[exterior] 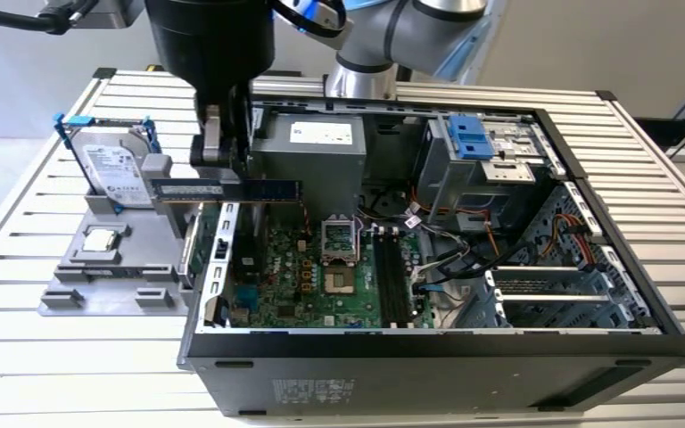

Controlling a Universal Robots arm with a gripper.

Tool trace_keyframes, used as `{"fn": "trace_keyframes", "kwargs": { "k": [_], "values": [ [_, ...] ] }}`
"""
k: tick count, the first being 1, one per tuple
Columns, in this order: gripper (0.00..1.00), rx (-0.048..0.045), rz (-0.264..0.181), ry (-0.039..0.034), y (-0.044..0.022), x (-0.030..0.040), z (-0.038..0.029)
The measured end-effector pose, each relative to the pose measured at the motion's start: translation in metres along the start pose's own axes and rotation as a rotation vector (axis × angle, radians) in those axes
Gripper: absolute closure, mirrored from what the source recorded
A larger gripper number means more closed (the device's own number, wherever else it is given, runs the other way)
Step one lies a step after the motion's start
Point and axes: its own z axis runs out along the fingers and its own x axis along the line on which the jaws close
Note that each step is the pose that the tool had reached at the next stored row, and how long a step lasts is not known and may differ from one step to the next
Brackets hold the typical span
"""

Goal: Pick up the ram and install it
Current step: 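Pick up the ram and move it above insertion slot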

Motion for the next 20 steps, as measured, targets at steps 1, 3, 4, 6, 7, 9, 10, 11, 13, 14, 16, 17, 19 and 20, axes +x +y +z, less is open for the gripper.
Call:
{"fn": "trace_keyframes", "kwargs": {
  "k": [1, 3, 4, 6, 7, 9, 10, 11, 13, 14, 16, 17, 19, 20],
  "values": [
    [1.0, 0.0, 0.0, 0.0, -0.0021, 0.0, 0.0],
    [1.0, 0.0, 0.0, 0.0, -0.0064, -0.0001, -0.0001],
    [1.0, 0.0, 0.0, -0.0001, -0.0084, -0.0001, -0.0002],
    [1.0, 0.0, 0.001, 0.0, -0.0129, -0.0001, -0.0003],
    [1.0, 0.0, 0.001, 0.0, -0.0153, -0.0001, -0.0004],
    [1.0, 0.0, 0.003, -0.0001, -0.0193, -0.0001, -0.0004],
    [1.0, -0.0001, 0.004, -0.0001, -0.0212, -0.0001, -0.0005],
    [1.0, -0.0001, 0.006, -0.0001, -0.0229, -0.0002, -0.0005],
    [1.0, -0.0002, 0.01, -0.0003, -0.0261, -0.0002, -0.0005],
    [1.0, -0.0003, 0.012, -0.0003, -0.0275, -0.0003, -0.0006],
    [1.0, -0.0005, 0.019, -0.0004, -0.03, -0.0004, -0.0007],
    [1.0, -0.0006, 0.022, -0.0005, -0.031, -0.0005, -0.0007],
    [1.0, -0.0008, 0.03, -0.0007, -0.033, -0.0006, -0.0008],
    [1.0, -0.0009, 0.034, -0.0008, -0.034, -0.0008, -0.0008]
  ]
}}
